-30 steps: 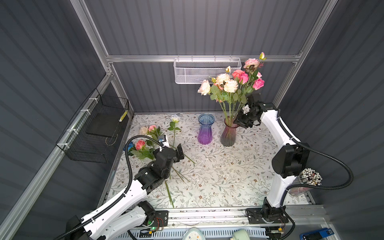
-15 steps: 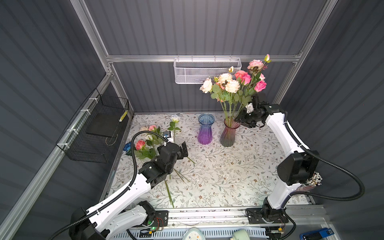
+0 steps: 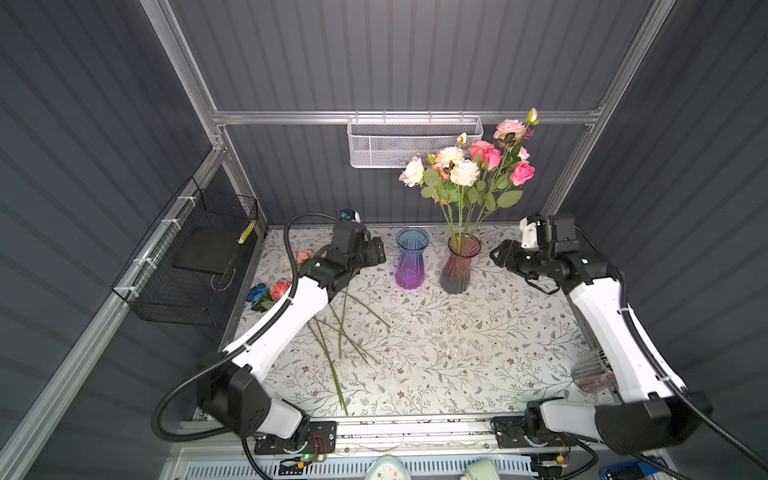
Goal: Arrange the flowers into the vase
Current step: 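Grasp the blue-purple vase rim with the left gripper while the right gripper releases, then slide the blue-purple vase nearer to the robot with the left gripper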
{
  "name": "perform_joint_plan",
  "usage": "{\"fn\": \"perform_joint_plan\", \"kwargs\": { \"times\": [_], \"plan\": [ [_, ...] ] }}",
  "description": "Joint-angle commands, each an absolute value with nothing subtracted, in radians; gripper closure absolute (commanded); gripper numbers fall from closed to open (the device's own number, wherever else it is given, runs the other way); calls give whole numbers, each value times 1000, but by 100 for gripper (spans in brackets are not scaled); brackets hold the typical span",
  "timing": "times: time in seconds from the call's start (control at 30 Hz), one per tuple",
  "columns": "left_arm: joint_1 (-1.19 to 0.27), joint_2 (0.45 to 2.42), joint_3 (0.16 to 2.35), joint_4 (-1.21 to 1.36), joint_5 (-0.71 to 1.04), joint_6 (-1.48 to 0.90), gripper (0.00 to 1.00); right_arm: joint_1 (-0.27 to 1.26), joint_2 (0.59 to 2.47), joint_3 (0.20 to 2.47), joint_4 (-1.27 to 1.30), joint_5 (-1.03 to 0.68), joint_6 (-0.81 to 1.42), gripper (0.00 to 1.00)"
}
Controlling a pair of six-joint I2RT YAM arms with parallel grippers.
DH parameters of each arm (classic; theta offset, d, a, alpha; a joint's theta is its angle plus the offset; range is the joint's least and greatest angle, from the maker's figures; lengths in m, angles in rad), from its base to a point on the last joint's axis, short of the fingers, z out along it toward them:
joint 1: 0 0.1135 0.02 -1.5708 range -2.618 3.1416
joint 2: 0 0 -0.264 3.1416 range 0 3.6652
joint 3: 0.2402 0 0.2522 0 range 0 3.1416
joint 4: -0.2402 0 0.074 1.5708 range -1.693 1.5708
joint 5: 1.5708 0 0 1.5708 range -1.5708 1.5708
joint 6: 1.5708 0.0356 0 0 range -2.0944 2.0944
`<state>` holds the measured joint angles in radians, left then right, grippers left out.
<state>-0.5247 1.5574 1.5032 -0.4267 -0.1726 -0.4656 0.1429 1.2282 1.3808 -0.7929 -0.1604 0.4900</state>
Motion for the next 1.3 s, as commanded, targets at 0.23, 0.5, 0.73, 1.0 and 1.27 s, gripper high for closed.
{"fn": "perform_joint_plan", "kwargs": {
  "times": [0.23, 0.5, 0.73, 1.0, 1.27],
  "plan": [
    [-524, 2009, 2147, -894, 65, -375, 23, 144, 1042, 1198, -727, -192, 490, 40],
    [-523, 2135, 2279, -993, 75, -374, 32, 144, 977, 1151, -680, -246, 508, 39],
    [-523, 2212, 2344, -1008, 100, -370, 46, 146, 964, 1122, -653, -279, 520, 39],
    [-517, 2262, 2402, -1044, 122, -363, 56, 146, 945, 1103, -641, -275, 520, 38],
    [-514, 2269, 2407, -1072, 137, -345, 67, 146, 930, 1091, -632, -280, 523, 38]
  ]
}}
